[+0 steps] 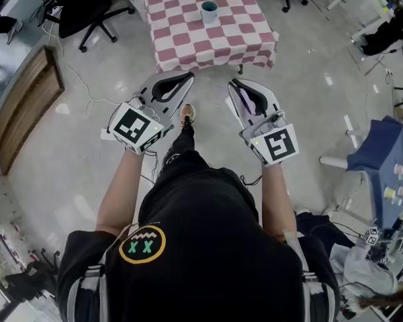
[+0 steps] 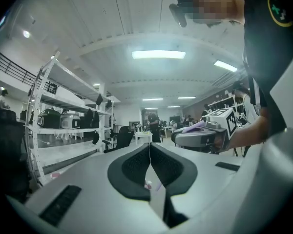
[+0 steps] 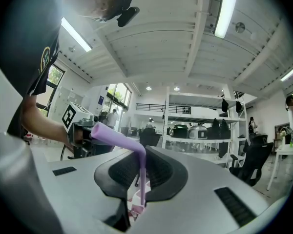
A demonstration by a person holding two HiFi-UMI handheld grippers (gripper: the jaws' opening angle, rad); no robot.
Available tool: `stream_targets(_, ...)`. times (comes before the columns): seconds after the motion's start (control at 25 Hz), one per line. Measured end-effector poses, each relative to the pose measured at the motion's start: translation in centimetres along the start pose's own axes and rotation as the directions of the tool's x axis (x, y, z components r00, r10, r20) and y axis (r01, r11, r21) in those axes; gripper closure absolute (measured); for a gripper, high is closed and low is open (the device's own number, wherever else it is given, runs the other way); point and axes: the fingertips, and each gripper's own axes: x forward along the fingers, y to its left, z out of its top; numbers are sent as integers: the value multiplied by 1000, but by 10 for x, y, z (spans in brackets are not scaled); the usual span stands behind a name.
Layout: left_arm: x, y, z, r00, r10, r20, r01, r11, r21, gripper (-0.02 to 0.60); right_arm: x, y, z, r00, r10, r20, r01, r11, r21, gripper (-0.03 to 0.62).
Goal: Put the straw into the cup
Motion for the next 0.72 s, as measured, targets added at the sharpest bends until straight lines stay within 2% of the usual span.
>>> stream_targets(0.48, 48, 92, -17, 1000, -20, -9, 19, 999, -47, 561, 84, -61, -17, 999, -15, -38, 15, 1000, 6, 545)
stream_targets(0.72, 71, 147, -20, 999, -32, -8, 32, 998, -54, 561, 138, -92, -12, 998, -45, -33, 46, 998, 41, 543)
